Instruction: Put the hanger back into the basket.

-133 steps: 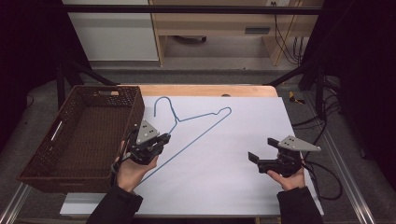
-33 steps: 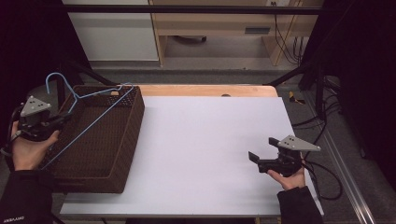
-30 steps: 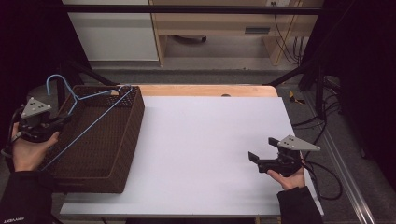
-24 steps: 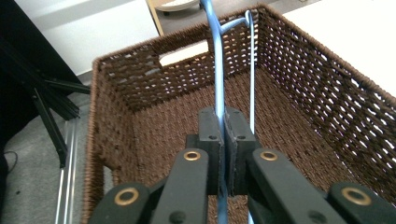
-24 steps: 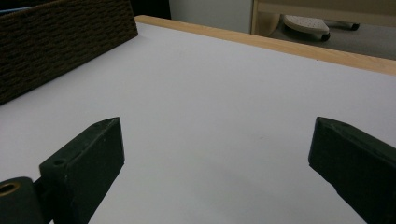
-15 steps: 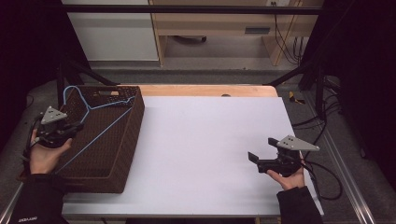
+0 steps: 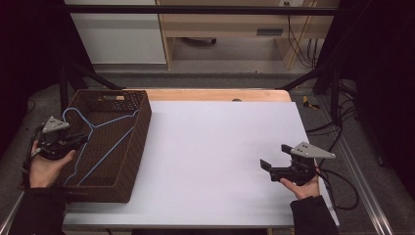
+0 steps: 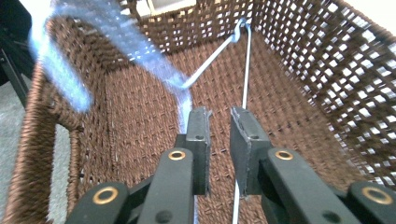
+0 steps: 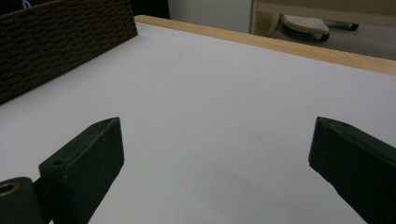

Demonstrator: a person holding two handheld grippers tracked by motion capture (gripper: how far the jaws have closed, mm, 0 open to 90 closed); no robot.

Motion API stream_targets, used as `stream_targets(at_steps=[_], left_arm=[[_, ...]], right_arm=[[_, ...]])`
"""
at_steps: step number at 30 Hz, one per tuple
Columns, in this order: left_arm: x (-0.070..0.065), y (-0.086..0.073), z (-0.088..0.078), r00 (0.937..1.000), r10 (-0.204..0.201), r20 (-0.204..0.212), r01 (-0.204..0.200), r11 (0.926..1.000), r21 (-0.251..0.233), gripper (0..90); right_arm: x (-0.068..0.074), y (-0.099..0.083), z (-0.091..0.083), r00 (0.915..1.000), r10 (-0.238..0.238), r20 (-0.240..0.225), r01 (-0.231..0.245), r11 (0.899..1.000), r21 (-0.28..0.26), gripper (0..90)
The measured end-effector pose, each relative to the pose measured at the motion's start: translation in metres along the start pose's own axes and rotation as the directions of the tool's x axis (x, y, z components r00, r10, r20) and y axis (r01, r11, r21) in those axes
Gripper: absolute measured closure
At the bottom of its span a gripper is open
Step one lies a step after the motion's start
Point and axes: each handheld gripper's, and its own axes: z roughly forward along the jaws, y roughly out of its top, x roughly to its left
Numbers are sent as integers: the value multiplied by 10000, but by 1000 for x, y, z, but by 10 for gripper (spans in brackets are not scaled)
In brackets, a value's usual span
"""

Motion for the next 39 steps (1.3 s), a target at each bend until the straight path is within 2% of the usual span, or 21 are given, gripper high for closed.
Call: stream_targets(at_steps=[3, 7, 11, 14, 17, 20, 24, 27, 28, 31, 34, 39], left_arm=[[-6, 0, -11, 9998, -138, 134, 145, 9984, -541, 698], [-20, 1, -24, 9977, -64, 680, 151, 9916, -1282, 588], [-37, 3, -31, 9923, -148, 1228, 390, 9796, -1969, 473], [-52, 5, -35, 9856, -180, 1681, 601, 9667, -2487, 409], [-65, 5, -35, 9839, 145, 1781, 361, 9601, -2774, 364], [-79, 5, -34, 9768, 252, 2125, 403, 9536, -2983, 319], [-96, 2, -32, 9672, 369, 2514, 440, 9501, -3087, 248], [-108, -1, -28, 9586, 705, 2760, 172, 9528, -3032, 226], [-114, -3, -25, 9540, 731, 2908, 196, 9526, -3037, 218], [-120, -6, -22, 9525, 895, 2911, 7, 9552, -2959, 182], [-127, -9, -20, 9487, 863, 3041, 94, 9539, -3001, 152], [-138, -11, -17, 9425, 1117, 3150, -133, 9543, -2985, 119]], right_arm=[[0, 0, 0, 10000, -4, -3, 4, 10000, -21, 38], [1, 1, -1, 10000, -9, 5, 9, 10000, -44, 37], [1, 1, -1, 10000, -24, 4, 24, 10000, -56, 35], [1, 1, -2, 10000, -47, -19, 46, 9999, -95, 34], [0, 1, -3, 10000, -51, -27, 51, 9999, -147, 33], [1, 2, -4, 10000, -27, -17, 27, 9998, -175, 33], [1, 2, -4, 10000, -30, -66, 29, 9997, -254, 32], [1, 2, -5, 10000, -32, -78, 30, 9997, -240, 31], [1, 1, -5, 10000, -30, -76, 28, 9997, -235, 31], [2, 1, -5, 10000, 22, -89, -25, 9997, -251, 31], [2, 0, -4, 9999, -86, -83, 85, 9997, -208, 31], [2, 0, -4, 9999, -107, -93, 105, 9997, -200, 30]])
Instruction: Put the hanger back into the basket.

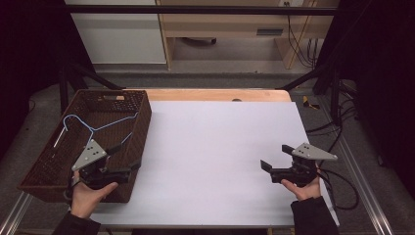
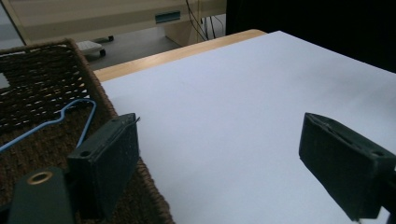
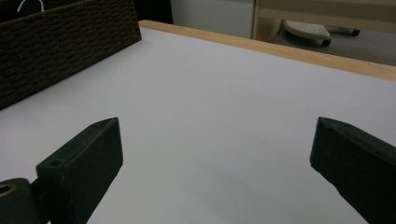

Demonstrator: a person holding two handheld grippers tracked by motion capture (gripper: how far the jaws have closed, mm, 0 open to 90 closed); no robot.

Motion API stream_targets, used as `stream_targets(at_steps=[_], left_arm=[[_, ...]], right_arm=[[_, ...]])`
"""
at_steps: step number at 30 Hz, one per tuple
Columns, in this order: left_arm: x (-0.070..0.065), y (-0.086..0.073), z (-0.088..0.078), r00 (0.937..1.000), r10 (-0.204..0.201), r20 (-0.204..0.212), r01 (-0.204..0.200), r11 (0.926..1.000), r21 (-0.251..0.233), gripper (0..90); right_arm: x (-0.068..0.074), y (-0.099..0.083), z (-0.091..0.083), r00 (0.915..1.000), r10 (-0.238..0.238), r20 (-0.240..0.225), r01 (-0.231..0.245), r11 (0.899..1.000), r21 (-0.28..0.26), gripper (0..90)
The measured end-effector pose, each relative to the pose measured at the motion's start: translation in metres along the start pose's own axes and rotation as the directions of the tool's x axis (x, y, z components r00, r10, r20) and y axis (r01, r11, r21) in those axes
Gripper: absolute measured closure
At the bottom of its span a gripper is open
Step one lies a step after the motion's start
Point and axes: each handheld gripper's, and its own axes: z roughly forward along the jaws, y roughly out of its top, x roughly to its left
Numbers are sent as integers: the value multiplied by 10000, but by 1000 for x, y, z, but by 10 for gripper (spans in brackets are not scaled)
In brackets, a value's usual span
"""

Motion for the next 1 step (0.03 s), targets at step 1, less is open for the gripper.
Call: stream_targets(at_steps=[1], left_arm=[[-2, -1, 1, 10000, 44, 20, -44, 10000, 21, 116]], right_arm=[[0, 0, 0, 10000, 86, -7, -86, 10000, -47, 30]])
